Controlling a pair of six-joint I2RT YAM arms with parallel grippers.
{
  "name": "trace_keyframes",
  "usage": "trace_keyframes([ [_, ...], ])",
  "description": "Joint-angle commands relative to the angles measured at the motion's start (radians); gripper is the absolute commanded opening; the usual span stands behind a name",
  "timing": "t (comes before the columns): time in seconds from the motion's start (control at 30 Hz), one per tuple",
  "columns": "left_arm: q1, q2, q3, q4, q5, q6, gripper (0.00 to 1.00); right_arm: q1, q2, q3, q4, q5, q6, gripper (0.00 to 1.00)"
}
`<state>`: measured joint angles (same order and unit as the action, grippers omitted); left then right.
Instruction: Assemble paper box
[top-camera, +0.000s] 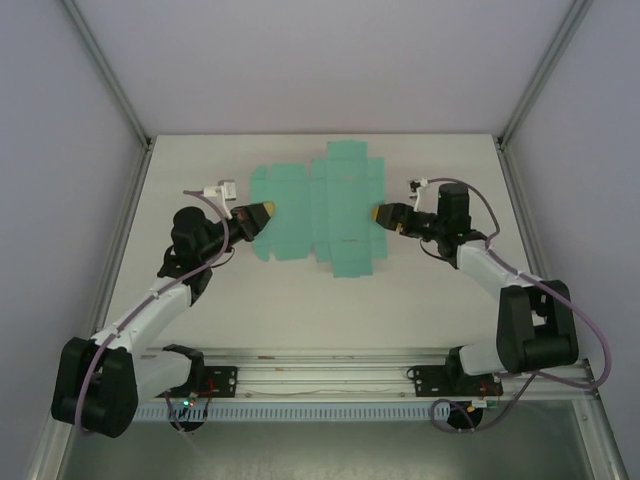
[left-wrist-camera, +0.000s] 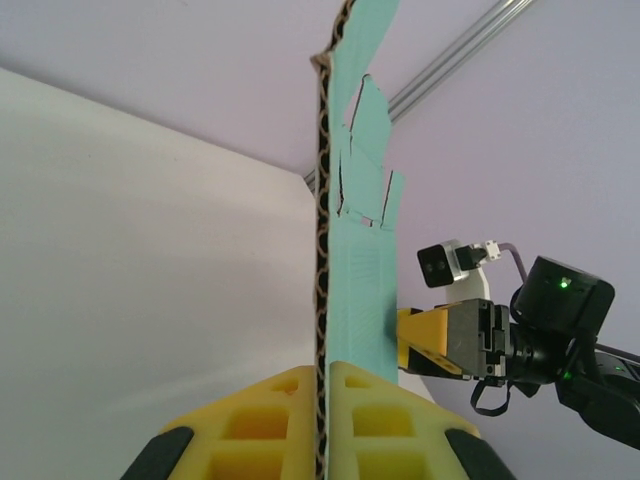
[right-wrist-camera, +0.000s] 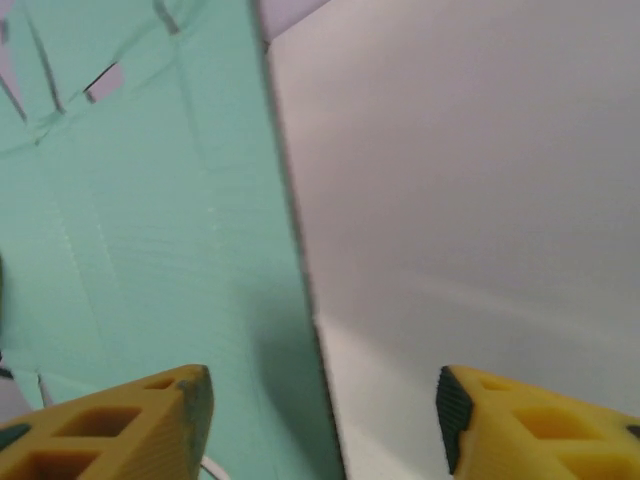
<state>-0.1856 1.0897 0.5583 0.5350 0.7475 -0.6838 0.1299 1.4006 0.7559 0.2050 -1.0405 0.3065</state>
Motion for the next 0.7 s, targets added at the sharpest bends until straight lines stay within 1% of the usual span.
trace_keyframes([
  [0.0,-0.001,-0.023,0.013,0.008,-0.006,-0.004,0.00,-0.001,0.024,-0.002,0.047,-0.101,-0.007,0.50],
  [0.1,-0.002,-0.027,0.010,-0.005,-0.024,-0.006,0.00,0.000,0.021,-0.013,0.062,-0.125,-0.012,0.37],
  [0.23,-0.002,-0.031,0.001,0.011,-0.034,-0.011,0.00,0.000,-0.003,-0.032,0.059,-0.137,-0.032,0.26],
  [0.3,-0.003,-0.034,0.003,0.000,-0.045,-0.010,0.00,0.000,-0.015,-0.036,0.038,-0.136,-0.054,0.16],
  [0.43,-0.002,-0.037,-0.007,0.000,-0.073,-0.009,0.00,-0.001,-0.039,-0.047,0.014,-0.124,-0.089,0.01],
  [0.47,-0.001,-0.035,-0.007,-0.006,-0.079,-0.006,0.00,0.000,-0.044,-0.047,0.003,-0.119,-0.101,0.00],
  [0.5,-0.002,-0.037,-0.002,-0.035,-0.093,0.004,0.02,0.000,-0.048,-0.048,-0.005,-0.110,-0.106,0.00],
  [0.53,-0.002,-0.038,0.005,-0.088,-0.119,0.020,0.19,-0.001,-0.052,-0.045,-0.019,-0.100,-0.113,0.00],
  [0.57,-0.001,-0.040,0.014,-0.143,-0.150,0.039,0.49,0.001,-0.055,-0.040,-0.051,-0.089,-0.135,0.00],
  [0.6,-0.002,-0.044,0.024,-0.213,-0.197,0.061,0.87,0.004,-0.059,-0.028,-0.106,-0.074,-0.179,0.00],
  [0.63,-0.002,-0.050,0.030,-0.270,-0.244,0.087,1.00,0.009,-0.060,-0.015,-0.163,-0.052,-0.228,0.00],
  [0.67,-0.002,-0.054,0.034,-0.323,-0.290,0.106,1.00,0.015,-0.058,-0.004,-0.217,-0.021,-0.275,0.00],
])
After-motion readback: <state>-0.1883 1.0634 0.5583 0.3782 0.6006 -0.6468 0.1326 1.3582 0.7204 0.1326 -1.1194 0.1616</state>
